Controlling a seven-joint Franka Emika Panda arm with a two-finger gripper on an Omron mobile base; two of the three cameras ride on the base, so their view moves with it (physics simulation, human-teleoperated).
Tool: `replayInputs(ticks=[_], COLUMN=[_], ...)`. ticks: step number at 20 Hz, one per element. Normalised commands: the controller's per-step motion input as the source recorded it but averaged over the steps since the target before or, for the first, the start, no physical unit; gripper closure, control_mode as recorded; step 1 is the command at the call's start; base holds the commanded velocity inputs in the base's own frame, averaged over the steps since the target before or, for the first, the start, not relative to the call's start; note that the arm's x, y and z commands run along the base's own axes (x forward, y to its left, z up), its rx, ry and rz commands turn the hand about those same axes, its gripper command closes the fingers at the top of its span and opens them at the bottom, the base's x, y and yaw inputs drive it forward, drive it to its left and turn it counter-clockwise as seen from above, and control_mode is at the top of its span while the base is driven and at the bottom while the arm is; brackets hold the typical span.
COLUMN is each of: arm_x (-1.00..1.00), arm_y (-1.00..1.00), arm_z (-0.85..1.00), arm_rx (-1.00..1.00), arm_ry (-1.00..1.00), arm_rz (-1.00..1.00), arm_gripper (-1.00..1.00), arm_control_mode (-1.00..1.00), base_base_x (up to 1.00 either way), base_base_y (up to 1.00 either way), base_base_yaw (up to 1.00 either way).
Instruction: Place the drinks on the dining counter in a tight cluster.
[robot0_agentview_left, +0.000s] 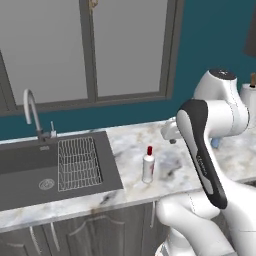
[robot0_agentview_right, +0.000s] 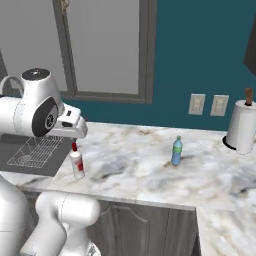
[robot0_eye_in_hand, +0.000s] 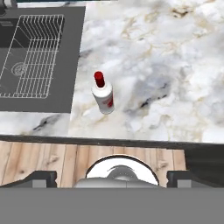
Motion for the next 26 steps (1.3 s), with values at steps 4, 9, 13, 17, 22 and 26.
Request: replayInputs(ticks=[4, 9, 13, 17, 22, 26], arm_x=[0.00, 0.00, 0.00, 0.00, 0.06, 0.52], arm_y=[0.00, 0.00, 0.00, 0.00, 0.00, 0.00], arm_z=[0.00, 0.00, 0.00, 0.00, -0.06, -0.37], arm_rx=[0.00, 0.00, 0.00, 0.00, 0.00, 0.09], arm_ry=[0.00, 0.00, 0.00, 0.00, 0.01, 0.00], arm_rz=[0.00, 0.00, 0.00, 0.00, 0.02, 0.37], arm_gripper=[-1.00, -1.00, -1.00, -1.00, -1.00, -1.00], arm_control_mode=[1.00, 1.00, 1.00, 1.00, -1.00, -1.00], base_base_x=[0.65, 0.14, 0.00, 0.00, 0.00, 0.00], base_base_y=[0.02, 0.00, 0.00, 0.00, 0.00, 0.00], base_base_yaw=[-0.08, 0.00, 0.00, 0.00, 0.00, 0.00])
